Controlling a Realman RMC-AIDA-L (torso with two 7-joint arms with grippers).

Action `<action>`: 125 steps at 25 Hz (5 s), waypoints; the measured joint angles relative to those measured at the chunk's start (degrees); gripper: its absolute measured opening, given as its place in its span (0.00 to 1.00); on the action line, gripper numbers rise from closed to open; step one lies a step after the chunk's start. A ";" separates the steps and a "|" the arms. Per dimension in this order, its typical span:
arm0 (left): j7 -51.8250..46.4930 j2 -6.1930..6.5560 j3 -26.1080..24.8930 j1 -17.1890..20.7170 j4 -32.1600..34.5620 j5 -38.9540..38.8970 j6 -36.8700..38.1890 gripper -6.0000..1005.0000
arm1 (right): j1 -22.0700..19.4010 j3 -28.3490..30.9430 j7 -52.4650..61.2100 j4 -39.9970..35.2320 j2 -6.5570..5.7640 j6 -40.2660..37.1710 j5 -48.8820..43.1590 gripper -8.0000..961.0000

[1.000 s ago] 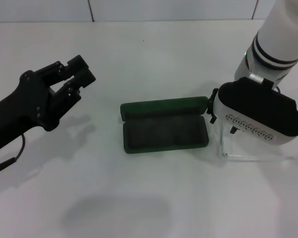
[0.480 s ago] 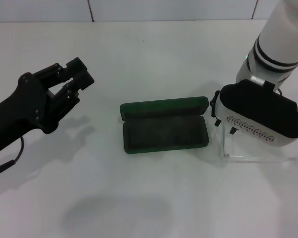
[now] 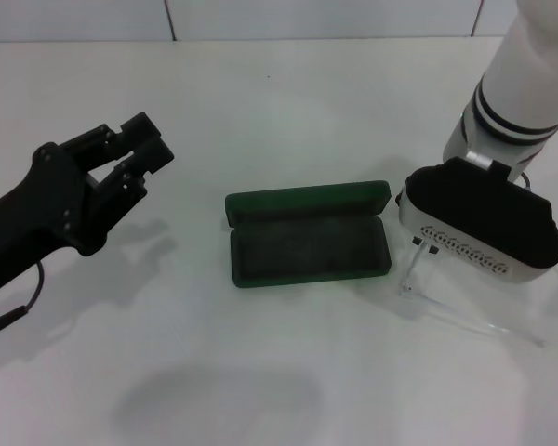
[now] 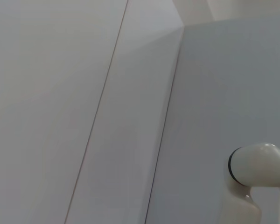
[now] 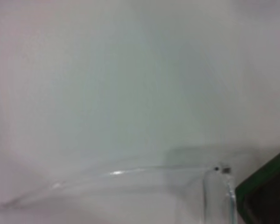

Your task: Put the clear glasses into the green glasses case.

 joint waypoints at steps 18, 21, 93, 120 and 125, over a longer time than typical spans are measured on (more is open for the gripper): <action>-0.18 0.00 0.00 2.03 0.00 -0.04 2.46 0.28 | -6.49 -2.94 8.13 -9.81 0.00 0.43 -0.77 0.12; -0.35 0.10 0.00 2.06 0.00 -0.07 2.51 0.28 | -7.20 -1.96 10.45 -10.74 0.00 -0.92 0.93 0.12; -8.88 1.21 12.57 -8.21 3.66 -1.07 3.94 0.11 | -19.38 17.35 2.63 19.59 0.00 1.58 79.05 0.12; -8.72 0.34 12.66 -7.58 2.81 -1.06 -1.67 0.08 | -20.24 15.85 2.51 19.94 0.00 0.90 80.76 0.12; -8.39 0.38 12.63 -7.59 2.81 -1.28 0.21 0.08 | -20.80 16.07 2.13 20.06 0.01 1.33 80.87 0.12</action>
